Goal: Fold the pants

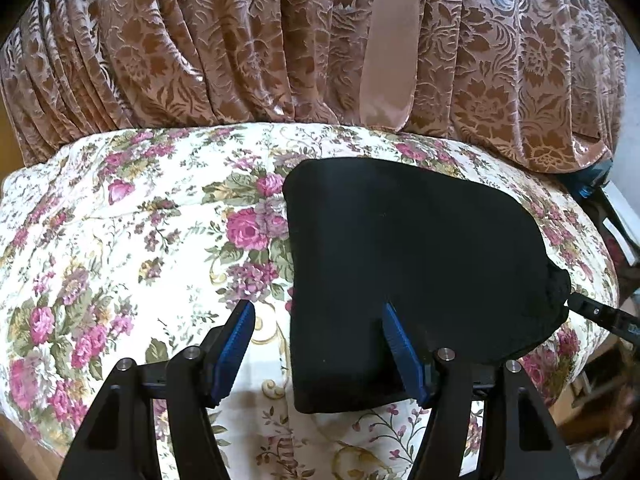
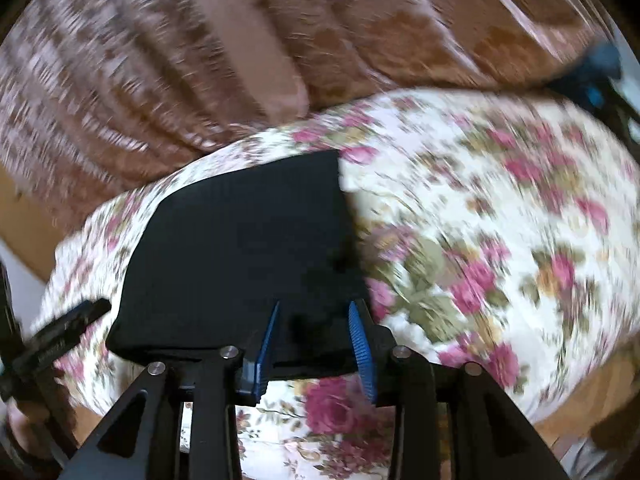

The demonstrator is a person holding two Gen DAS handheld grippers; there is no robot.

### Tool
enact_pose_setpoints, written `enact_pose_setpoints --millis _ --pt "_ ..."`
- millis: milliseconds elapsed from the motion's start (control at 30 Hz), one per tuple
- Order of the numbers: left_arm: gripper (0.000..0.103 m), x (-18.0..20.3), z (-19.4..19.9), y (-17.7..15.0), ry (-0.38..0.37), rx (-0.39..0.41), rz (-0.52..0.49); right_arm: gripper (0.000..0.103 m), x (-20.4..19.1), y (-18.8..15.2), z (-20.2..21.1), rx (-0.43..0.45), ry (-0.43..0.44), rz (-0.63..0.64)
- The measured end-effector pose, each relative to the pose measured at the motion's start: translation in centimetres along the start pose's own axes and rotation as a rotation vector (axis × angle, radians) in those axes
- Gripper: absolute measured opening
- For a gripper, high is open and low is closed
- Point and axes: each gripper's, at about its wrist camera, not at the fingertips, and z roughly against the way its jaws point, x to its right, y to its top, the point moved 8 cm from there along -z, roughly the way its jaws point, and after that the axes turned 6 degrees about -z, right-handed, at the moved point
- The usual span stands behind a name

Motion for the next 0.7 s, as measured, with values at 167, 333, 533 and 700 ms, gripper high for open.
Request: enact_pose_setpoints --millis 167,333,533,700 --pt "0.067 0.2 -0.7 -0.7 -0.001 -0.028 0.002 0.036 2.4 -0.4 -2.0 -0.067 0.062 -0.130" --pt "0.069 -1.0 -0.8 -1.1 0.000 -0.035 0.047 0.035 2.1 -0.6 -3.1 -0.074 0.116 -0.173" --pt "0.069 -2.6 -0.6 -1.9 -0.022 -0.037 0.091 0.013 1.6 0.5 -3.2 -0.083 0.140 -0.129" --pt "0.070 -2.0 -1.2 -2.8 -0.047 -0.068 0.049 0.012 2.1 1.2 -2.7 -0.080 0.139 -0.109"
